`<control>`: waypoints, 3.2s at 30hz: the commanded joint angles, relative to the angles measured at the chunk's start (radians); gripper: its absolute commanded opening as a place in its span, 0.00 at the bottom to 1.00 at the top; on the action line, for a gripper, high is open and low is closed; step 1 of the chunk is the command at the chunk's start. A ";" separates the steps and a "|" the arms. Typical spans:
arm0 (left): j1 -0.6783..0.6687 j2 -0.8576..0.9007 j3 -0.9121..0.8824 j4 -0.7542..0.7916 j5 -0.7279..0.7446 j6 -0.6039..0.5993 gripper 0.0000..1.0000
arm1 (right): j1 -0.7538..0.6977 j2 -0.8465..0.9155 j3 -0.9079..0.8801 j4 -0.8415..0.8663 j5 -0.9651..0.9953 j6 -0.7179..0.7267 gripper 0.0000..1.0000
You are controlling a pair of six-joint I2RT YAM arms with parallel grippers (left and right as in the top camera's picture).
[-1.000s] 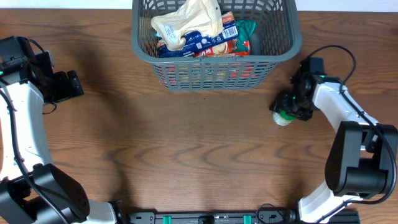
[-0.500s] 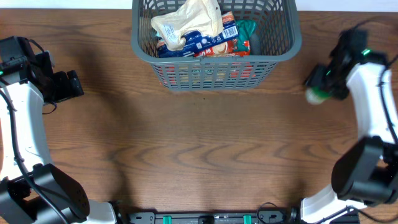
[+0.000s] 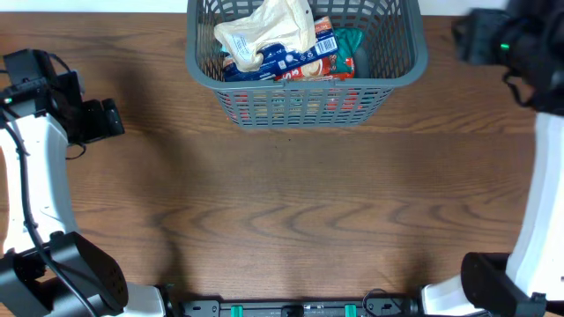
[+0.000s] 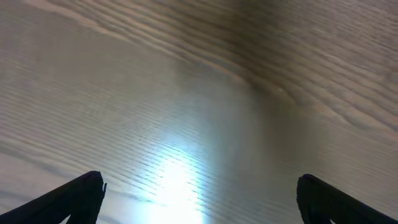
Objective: Pack container
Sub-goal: 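Carry the jar with the right gripper over the basket and lower it in, then open the right gripper and withdraw it from the basket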
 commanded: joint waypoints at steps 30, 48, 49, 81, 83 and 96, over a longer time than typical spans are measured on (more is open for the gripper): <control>-0.013 -0.032 0.004 -0.014 0.010 0.002 0.99 | 0.092 0.536 0.027 0.155 -0.094 -0.014 0.01; -0.013 -0.032 0.004 -0.014 0.010 0.002 0.99 | 0.066 0.664 0.026 0.063 -0.100 -0.005 0.01; -0.013 -0.032 0.004 -0.014 0.010 0.002 0.99 | 0.066 0.665 0.026 0.061 -0.100 -0.004 0.01; -0.079 -0.255 0.007 0.011 0.011 0.036 0.99 | -0.031 0.362 0.354 0.004 -0.053 0.099 0.99; -0.117 -0.306 0.007 0.002 0.011 0.045 0.98 | -0.061 0.322 0.354 -0.052 0.001 0.136 0.99; -0.284 -0.666 -0.095 -0.028 0.010 0.070 0.99 | -0.133 0.146 0.330 -0.412 0.047 0.187 0.99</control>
